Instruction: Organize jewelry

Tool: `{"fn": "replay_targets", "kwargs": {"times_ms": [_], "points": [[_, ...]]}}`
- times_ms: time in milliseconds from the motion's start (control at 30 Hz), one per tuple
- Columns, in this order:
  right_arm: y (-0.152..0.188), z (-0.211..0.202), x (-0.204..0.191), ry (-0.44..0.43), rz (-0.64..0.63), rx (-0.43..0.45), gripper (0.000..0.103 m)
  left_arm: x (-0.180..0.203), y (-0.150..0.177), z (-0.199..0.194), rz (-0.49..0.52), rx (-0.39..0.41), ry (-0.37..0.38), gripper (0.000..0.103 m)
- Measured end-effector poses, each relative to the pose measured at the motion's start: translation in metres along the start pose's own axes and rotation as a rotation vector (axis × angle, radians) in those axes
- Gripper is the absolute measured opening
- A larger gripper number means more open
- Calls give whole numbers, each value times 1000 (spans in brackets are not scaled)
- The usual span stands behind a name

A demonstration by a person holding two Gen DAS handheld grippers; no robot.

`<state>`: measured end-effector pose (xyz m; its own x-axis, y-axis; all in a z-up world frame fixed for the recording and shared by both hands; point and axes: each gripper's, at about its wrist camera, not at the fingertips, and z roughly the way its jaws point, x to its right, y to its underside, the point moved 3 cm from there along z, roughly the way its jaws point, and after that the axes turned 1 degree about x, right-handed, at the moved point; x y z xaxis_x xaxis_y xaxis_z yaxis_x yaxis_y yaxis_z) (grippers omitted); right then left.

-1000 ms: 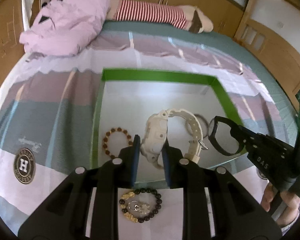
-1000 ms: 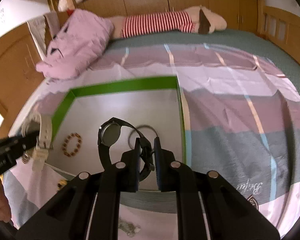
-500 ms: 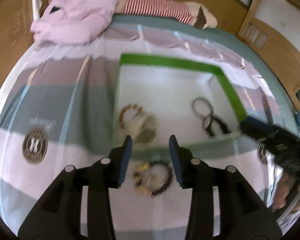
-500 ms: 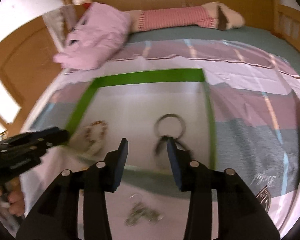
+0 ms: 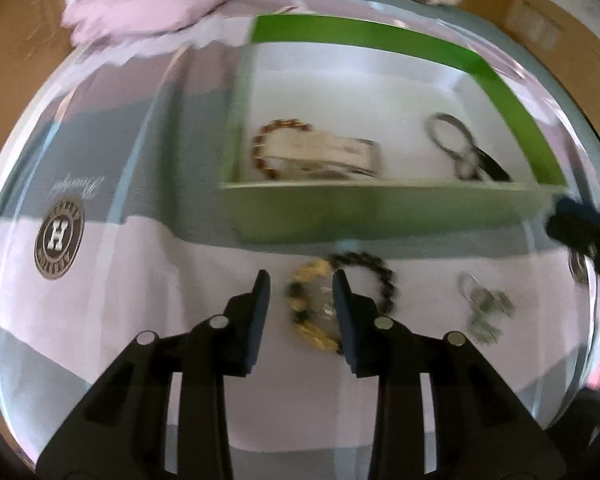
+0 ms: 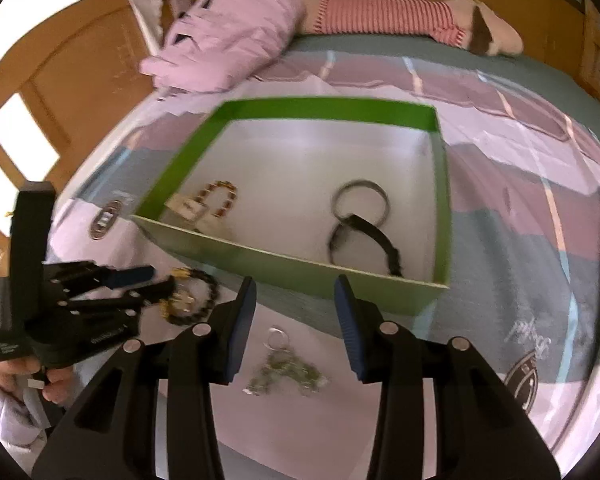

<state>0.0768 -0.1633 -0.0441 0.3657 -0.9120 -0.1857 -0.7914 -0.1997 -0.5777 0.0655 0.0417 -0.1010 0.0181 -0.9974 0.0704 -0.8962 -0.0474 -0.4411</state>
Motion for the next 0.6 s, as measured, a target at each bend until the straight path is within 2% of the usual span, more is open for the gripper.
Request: {"fn": "replay_targets", "kwargs": {"times_ms": [67, 133, 300, 400, 467, 500, 533, 600], "points": [[2, 3, 5, 19, 10, -17, 41, -16, -3, 7, -79, -28, 34, 32], [6, 5, 8, 33, 11, -29, 41, -21, -3, 15, -92, -53, 41, 32], [16, 15, 18, 63, 32, -99, 41, -5, -2, 21, -30, -70, 66, 32], [24, 22, 21, 59, 44, -153, 41, 3, 3, 24, 19, -67, 24, 33], [31, 27, 17, 39, 34, -187, 41, 7, 4, 23, 34, -66, 9, 28], [33, 28, 14, 29, 26, -196, 41, 5, 4, 23, 24, -69, 6, 17], [35, 30, 10, 12, 14, -208, 41, 5, 4, 22, 14, -73, 5, 11], [41, 35, 0, -5, -22, -242, 41, 3, 5, 20, -2, -83, 23, 9]]}}
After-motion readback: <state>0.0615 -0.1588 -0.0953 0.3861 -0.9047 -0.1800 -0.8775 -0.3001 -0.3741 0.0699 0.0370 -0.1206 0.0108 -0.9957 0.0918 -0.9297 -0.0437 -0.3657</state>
